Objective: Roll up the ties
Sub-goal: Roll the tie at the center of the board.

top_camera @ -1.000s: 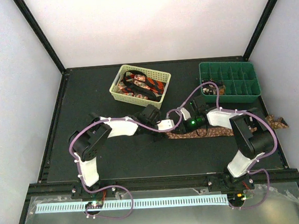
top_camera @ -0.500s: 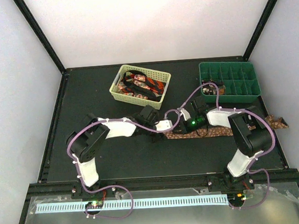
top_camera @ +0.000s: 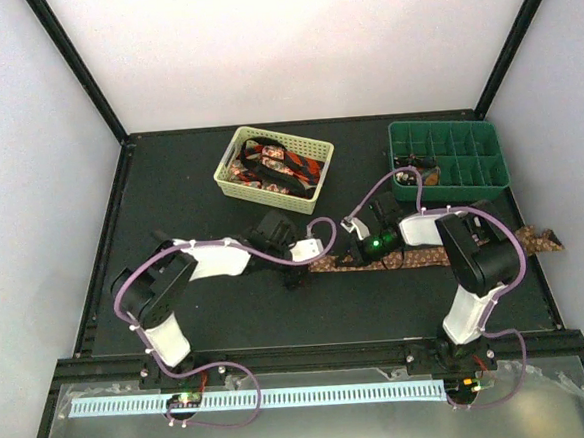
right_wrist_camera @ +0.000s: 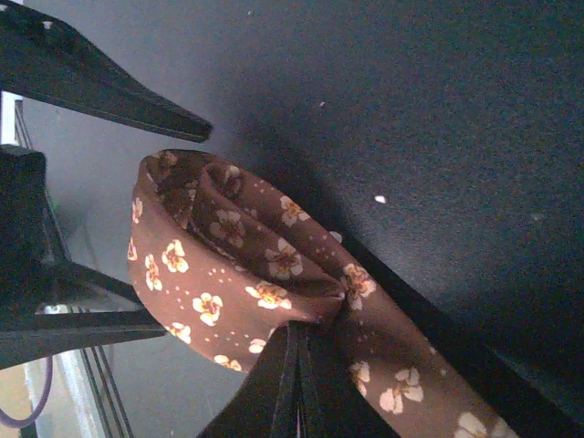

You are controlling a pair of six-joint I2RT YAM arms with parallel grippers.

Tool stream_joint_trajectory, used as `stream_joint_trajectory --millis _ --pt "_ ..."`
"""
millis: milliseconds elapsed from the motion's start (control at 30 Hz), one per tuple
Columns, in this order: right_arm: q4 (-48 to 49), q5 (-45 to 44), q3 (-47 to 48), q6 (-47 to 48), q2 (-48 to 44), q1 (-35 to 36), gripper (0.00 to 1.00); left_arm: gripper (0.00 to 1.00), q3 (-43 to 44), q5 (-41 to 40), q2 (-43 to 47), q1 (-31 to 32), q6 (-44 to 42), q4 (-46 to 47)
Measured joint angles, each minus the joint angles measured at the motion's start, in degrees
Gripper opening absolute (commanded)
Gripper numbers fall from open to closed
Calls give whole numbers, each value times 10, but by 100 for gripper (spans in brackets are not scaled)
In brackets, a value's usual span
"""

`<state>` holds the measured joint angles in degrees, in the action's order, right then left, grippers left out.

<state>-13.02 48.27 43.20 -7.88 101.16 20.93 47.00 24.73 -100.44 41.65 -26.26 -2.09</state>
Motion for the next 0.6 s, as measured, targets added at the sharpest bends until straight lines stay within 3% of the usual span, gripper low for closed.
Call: stream_joint_trajectory --millis 400,600 --pt "-5 -17 -4 0 -7 -1 2 84 -52 30 36 -22 15 100" --pt "-9 -16 -4 1 -7 -1 2 93 -57 80 20 -23 -14 148"
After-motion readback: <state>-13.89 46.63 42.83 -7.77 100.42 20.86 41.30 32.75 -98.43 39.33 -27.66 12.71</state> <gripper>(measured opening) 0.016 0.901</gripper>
